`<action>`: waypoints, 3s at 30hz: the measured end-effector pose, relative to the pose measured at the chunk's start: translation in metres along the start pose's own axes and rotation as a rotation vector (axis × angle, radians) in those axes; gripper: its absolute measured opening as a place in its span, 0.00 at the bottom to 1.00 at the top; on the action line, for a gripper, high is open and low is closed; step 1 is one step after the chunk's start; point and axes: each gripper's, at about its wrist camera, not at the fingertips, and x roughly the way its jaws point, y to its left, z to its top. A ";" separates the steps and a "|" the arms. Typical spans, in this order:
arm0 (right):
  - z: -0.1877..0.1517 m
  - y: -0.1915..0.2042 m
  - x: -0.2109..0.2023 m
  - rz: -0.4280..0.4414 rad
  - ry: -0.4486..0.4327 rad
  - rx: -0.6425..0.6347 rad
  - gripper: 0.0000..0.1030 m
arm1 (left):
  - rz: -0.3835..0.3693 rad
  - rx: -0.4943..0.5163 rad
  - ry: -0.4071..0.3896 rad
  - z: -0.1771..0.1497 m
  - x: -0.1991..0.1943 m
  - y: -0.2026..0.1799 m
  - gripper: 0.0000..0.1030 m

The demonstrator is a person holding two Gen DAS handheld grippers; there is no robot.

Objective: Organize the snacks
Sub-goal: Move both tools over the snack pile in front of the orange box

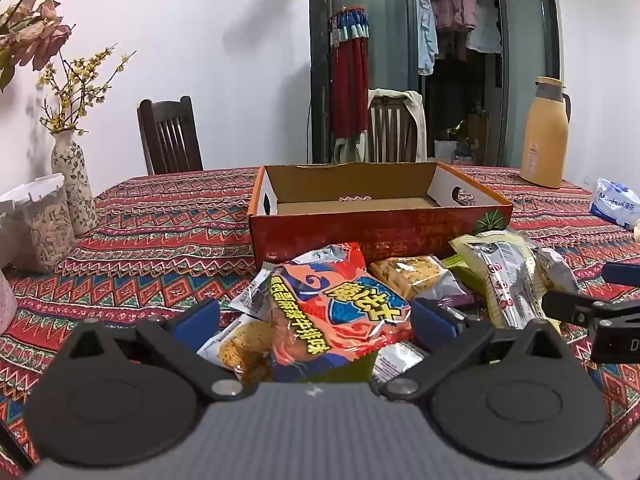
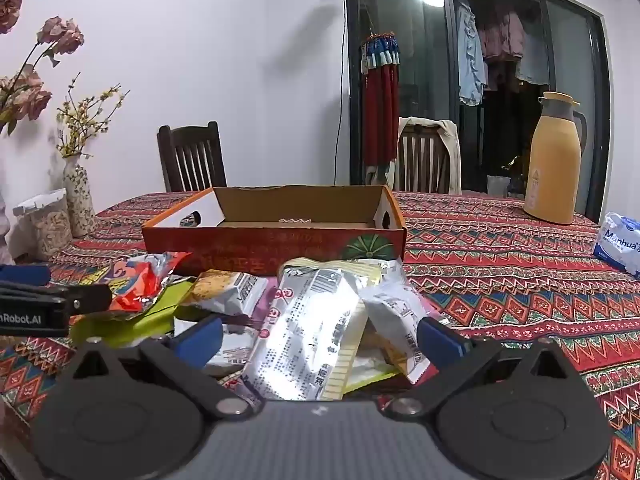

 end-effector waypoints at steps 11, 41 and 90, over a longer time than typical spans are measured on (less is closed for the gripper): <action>-0.004 0.006 0.002 -0.013 -0.001 0.002 1.00 | -0.013 -0.011 0.015 -0.002 0.002 0.003 1.00; 0.001 0.002 0.003 -0.004 0.018 0.011 1.00 | -0.019 -0.029 0.011 -0.003 0.002 0.004 1.00; 0.001 0.001 0.004 0.018 0.016 0.036 1.00 | -0.042 -0.043 0.012 -0.004 0.004 0.006 1.00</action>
